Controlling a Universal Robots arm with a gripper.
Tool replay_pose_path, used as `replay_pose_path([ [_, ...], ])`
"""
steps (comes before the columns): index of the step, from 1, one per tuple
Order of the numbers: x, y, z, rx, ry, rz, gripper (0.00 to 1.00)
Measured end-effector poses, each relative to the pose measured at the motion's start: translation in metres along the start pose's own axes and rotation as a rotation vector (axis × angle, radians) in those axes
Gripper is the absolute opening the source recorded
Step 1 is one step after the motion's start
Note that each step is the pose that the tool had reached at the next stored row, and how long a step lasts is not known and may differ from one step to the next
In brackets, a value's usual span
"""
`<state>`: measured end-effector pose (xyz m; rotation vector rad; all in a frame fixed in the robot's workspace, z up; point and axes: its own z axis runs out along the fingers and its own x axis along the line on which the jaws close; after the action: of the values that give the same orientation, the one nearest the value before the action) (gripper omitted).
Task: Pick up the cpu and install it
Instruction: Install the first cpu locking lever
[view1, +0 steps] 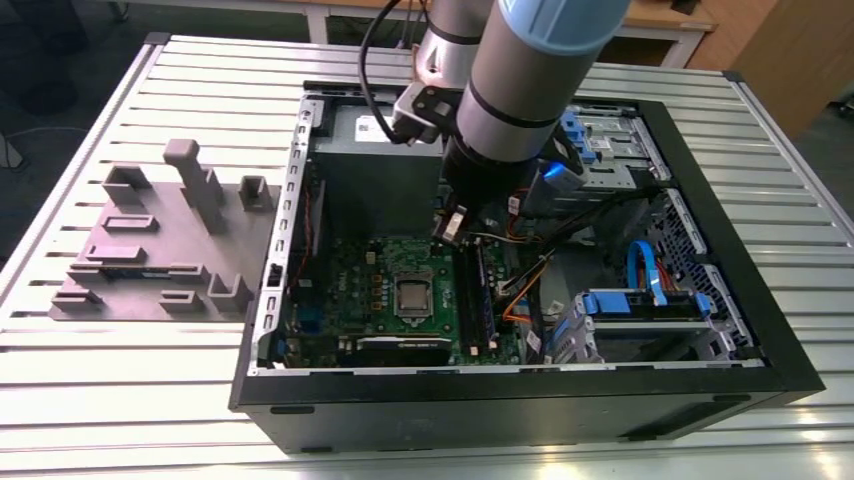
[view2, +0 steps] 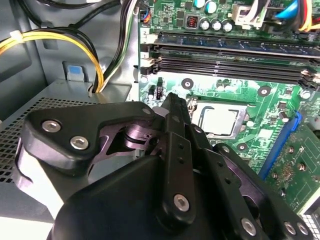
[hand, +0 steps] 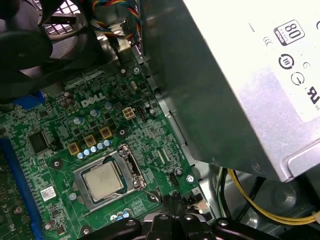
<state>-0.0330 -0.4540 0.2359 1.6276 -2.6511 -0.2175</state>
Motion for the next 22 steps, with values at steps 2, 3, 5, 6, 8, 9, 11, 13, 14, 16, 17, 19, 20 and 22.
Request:
replay_pose_path([
  [2, 0.0001, 0.0006, -0.0007, 0.0009, 0.0016, 0.0, 0.1],
  [3, 0.0003, 0.001, -0.0008, 0.0011, 0.002, -0.001, 0.1],
  [5, 0.0007, 0.0018, -0.0011, 0.0013, 0.0032, -0.004, 0.1],
  [6, 0.0009, 0.0021, -0.0012, 0.0013, 0.0038, -0.006, 0.1],
  [8, 0.0011, 0.0024, -0.0012, 0.0013, 0.0044, -0.008, 0.1],
  [9, 0.0012, 0.0024, -0.0013, 0.0013, 0.0046, -0.008, 0.1],
  [11, 0.0022, 0.0021, -0.0013, 0.0013, 0.0045, -0.008, 0.1],
  [13, 0.0033, 0.0017, -0.0014, 0.0012, 0.0045, -0.009, 0.1],
  [14, 0.0037, 0.0016, -0.0014, 0.0012, 0.0046, -0.009, 0.1],
  [16, 0.004, 0.002, -0.0014, 0.0011, 0.005, -0.013, 0.1],
  [17, 0.0043, 0.0025, -0.0014, 0.0008, 0.0059, -0.018, 0.1],
  [19, 0.0049, 0.0034, -0.0013, 0.0002, 0.0075, -0.032, 0.1],
  [20, 0.0052, 0.0039, -0.0012, 0.0, 0.0084, -0.038, 0.1],
  [22, 0.0059, 0.0042, -0.0011, -0.0005, 0.0092, -0.048, 0.1],
])
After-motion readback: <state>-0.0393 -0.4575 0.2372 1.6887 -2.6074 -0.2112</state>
